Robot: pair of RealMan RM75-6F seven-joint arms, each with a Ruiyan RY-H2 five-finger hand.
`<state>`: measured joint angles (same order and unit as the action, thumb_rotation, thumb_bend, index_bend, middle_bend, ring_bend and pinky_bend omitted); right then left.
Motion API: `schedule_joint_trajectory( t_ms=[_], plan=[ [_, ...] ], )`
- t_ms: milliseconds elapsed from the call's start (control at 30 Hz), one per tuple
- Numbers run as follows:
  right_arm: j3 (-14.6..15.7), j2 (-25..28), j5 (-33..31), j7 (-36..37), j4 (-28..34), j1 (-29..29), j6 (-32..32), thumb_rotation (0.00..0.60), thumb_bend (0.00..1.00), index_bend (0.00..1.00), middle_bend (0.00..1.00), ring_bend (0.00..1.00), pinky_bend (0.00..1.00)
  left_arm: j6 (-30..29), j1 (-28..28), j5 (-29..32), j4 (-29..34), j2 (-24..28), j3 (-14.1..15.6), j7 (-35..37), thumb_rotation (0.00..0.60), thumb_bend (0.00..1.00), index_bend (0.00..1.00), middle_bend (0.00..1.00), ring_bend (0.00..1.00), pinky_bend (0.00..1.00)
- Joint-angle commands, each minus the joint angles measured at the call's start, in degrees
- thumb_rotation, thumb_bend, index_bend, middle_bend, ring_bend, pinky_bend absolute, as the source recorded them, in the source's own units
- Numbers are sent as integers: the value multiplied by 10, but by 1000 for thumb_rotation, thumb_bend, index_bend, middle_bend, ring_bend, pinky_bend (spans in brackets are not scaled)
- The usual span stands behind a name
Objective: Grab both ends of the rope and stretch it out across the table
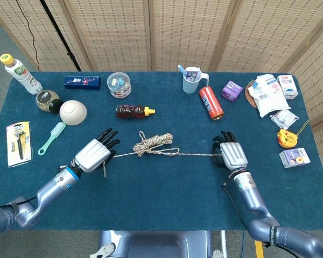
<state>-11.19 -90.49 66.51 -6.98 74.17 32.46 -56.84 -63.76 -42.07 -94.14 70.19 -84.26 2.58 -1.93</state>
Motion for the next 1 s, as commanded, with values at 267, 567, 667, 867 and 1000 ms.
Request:
schedule_joint_trajectory(
  t_ms=[267, 567, 667, 867, 1000],
  plan=[
    [0, 7, -1, 6, -1, -4, -1, 600, 533, 626, 254, 75, 0, -19, 24, 13, -1, 24, -4, 7, 600, 427, 814, 277, 15, 0],
    [-2, 14, -1, 16, -6, -9, -7, 600, 533, 628, 256, 78, 0, -33, 46, 32, -5, 48, -14, 10, 600, 427, 841, 293, 23, 0],
    [-4, 18, -1, 20, -7, -11, -10, 600, 533, 628, 256, 78, 0, -37, 52, 38, -7, 56, -17, 10, 600, 427, 845, 296, 25, 0],
    [-8, 32, 0, 26, -10, -15, -15, 600, 533, 628, 256, 79, 0, -49, 71, 52, -11, 81, -23, 10, 600, 427, 857, 301, 29, 0],
    [-9, 41, 1, 28, -10, -18, -17, 600, 533, 629, 257, 81, 0, -54, 81, 60, -14, 95, -28, 9, 600, 426, 864, 304, 30, 0]
  ],
)
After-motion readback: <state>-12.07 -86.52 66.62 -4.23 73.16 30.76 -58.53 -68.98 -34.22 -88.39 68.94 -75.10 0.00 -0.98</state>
